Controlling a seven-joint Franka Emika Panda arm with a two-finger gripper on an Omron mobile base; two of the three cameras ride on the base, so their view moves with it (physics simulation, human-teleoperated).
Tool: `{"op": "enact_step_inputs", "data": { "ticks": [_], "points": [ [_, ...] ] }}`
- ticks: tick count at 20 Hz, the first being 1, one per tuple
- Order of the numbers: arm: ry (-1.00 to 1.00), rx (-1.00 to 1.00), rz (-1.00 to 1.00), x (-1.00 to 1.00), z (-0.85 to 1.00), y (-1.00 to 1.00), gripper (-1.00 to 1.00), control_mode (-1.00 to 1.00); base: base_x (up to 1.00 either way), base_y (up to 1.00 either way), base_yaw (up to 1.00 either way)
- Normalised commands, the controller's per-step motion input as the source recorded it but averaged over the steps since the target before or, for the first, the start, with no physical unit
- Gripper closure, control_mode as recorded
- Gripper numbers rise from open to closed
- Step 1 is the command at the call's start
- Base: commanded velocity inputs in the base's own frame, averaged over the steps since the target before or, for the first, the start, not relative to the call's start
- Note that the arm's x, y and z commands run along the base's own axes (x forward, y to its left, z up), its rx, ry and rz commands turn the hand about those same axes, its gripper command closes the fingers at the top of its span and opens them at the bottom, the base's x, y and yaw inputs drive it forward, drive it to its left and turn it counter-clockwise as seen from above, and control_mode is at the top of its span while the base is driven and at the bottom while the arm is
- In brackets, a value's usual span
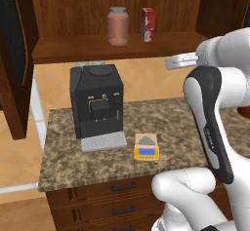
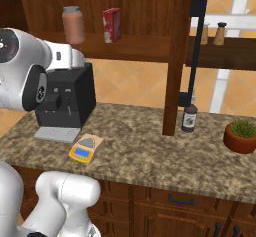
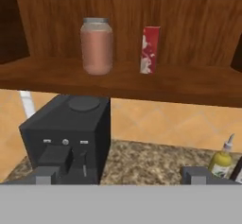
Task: Pick the honey bottle and place it on the digital scale for weighing, and close the cabinet.
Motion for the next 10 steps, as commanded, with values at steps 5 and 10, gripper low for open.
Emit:
{"op": "enact_step_inputs", "data": {
  "ticks": [5,10],
  "points": [
    [-0.15,0.00,0.03,0.00,0.70,0.09,-1.00,-1.00,0.00,0.00,0.00],
    [-0.07,0.01,0.05,0.00,0.52,0.07,-1.00,-1.00,0.00,0.00,0.00]
  ]
}}
